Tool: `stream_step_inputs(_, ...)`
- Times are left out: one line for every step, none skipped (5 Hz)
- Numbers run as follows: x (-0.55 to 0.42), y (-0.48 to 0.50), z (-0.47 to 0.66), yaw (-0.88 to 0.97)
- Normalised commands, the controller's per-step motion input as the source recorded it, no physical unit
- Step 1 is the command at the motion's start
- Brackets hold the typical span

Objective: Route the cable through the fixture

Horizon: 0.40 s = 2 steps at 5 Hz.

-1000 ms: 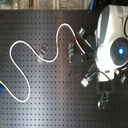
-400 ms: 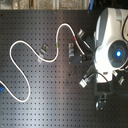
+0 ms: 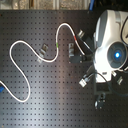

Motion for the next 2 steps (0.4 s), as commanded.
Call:
stream_step_inputs(-0.148,-0.003,0.31,0.0)
stream_step_inputs(0.0,0.0,0.0,0.04)
